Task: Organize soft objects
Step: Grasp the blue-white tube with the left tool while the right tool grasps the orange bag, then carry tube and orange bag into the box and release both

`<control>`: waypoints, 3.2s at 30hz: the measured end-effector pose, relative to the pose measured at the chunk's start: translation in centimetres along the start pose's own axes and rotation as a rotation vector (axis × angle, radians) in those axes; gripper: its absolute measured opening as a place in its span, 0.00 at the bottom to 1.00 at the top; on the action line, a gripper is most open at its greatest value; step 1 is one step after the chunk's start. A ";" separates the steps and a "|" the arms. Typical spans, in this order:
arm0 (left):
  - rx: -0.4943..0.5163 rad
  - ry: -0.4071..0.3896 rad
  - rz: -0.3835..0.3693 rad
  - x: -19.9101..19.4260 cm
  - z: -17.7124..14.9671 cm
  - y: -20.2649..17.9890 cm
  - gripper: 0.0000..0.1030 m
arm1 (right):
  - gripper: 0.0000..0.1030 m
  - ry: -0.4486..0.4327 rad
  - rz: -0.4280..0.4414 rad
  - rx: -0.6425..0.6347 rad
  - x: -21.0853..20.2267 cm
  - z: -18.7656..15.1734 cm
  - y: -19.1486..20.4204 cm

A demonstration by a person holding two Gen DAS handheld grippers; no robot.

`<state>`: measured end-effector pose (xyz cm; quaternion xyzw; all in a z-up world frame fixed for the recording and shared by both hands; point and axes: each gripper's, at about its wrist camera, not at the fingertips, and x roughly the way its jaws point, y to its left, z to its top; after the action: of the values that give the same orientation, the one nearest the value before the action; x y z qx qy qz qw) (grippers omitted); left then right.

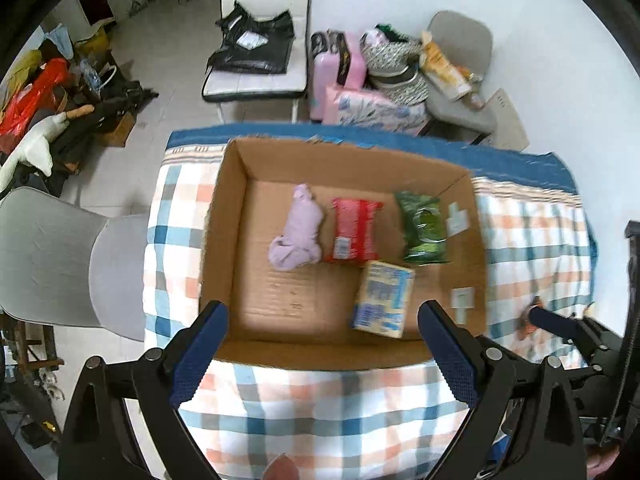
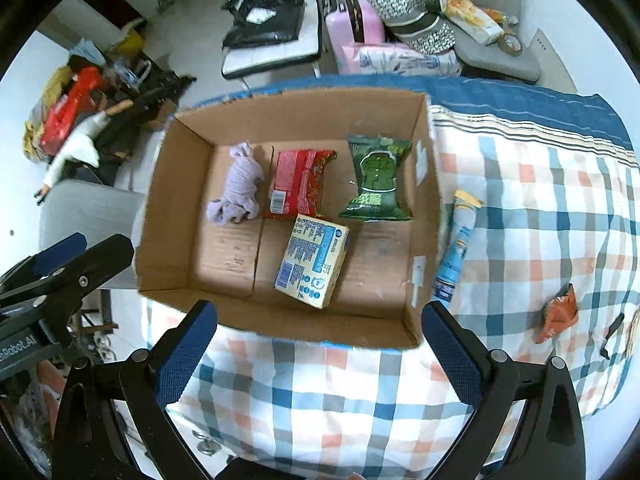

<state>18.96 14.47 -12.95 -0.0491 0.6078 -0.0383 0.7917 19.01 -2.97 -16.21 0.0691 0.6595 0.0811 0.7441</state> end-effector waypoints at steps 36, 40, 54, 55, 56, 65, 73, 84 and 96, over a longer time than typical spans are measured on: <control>0.521 0.368 0.364 28.6 -1.9 -33.6 0.94 | 1.00 0.169 0.084 0.723 10.2 -8.4 -40.2; 0.538 0.385 0.359 29.8 -2.3 -34.2 0.94 | 0.99 0.192 0.103 0.736 11.7 -7.9 -40.5; 0.436 0.466 0.224 31.7 -2.4 -33.7 0.29 | 0.66 0.240 0.117 0.740 13.7 -7.0 -40.4; 0.431 0.463 0.220 31.6 -2.5 -33.7 0.26 | 0.64 0.253 0.130 0.748 13.9 -7.1 -40.4; 0.427 0.460 0.213 31.6 -2.5 -33.8 0.22 | 0.63 0.265 0.142 0.761 14.2 -7.2 -40.4; 0.397 0.452 0.186 31.6 -2.7 -33.7 0.17 | 0.54 0.270 0.121 0.753 14.1 -7.3 -40.1; 0.387 0.442 0.185 30.5 -2.1 -33.0 0.14 | 0.47 0.265 0.106 0.733 13.7 -7.2 -39.8; 0.355 0.326 0.059 22.9 -1.8 -31.3 0.13 | 0.45 0.146 0.093 0.602 7.7 -6.4 -37.2; 0.274 0.080 -0.084 6.7 -1.2 -24.4 0.13 | 0.44 0.007 0.142 0.340 -2.0 -4.8 -27.1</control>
<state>19.53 -10.56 -16.61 0.0357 0.6252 -0.1558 0.7639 14.77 -29.89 -20.56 0.2398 0.6597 0.0211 0.7119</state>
